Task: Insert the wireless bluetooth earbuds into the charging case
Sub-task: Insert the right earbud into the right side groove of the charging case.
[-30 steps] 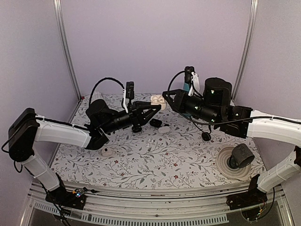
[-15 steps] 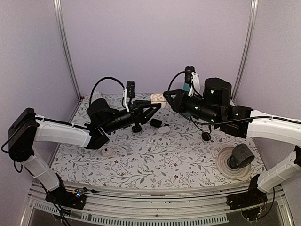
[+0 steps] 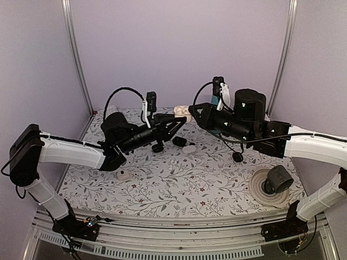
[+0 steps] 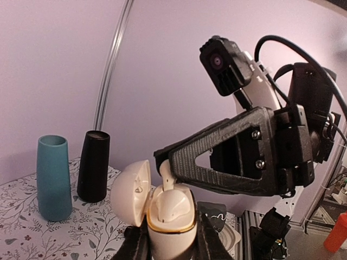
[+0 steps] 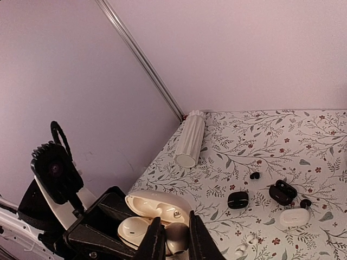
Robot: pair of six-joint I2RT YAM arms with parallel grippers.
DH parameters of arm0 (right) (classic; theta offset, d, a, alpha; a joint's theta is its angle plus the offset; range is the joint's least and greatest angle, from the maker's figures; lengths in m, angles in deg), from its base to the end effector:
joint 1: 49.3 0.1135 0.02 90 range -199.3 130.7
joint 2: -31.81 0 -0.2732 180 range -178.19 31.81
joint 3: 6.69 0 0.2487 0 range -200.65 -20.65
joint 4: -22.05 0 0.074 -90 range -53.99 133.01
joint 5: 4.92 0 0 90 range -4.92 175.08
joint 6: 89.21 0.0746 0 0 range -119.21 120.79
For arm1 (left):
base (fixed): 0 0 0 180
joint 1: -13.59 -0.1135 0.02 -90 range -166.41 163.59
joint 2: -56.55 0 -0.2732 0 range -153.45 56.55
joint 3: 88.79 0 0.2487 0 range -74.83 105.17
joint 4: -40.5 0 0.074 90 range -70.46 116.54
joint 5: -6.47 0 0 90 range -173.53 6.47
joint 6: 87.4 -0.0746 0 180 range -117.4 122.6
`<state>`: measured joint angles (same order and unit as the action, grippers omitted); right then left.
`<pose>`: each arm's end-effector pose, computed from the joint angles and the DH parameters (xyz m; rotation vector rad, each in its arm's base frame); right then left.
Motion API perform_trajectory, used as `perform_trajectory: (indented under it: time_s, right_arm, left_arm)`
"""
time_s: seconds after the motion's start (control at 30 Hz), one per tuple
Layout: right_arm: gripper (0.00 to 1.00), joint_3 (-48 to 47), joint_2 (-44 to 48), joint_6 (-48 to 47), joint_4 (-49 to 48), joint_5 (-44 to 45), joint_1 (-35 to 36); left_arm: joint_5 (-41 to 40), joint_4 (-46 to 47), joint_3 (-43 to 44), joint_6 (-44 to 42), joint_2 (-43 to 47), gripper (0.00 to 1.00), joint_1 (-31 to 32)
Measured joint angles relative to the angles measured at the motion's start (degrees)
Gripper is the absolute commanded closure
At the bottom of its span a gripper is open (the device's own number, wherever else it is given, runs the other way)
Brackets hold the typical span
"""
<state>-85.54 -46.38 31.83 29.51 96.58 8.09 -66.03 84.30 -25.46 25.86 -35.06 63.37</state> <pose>0.2059 0.2943 0.3664 -0.2507 1.7689 0.9733 0.2325 -0.3096 0.3076 0.5968 1.2972 -1.2687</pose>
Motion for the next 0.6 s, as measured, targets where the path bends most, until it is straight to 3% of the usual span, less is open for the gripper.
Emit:
perform_trajectory:
  time_s: [0.2, 0.6]
  right_arm:
    - [0.71, -1.3, -0.6, 1.2, 1.9, -1.5, 0.0]
    - [0.64, -1.9, -0.7, 3.7, 6.2, -4.0, 0.5]
  left_arm:
    - [-1.0, -0.7, 0.4, -2.3, 0.0, 1.0, 0.2]
    - [-3.3, -1.8, 0.4, -4.2, 0.0, 1.0, 0.3]
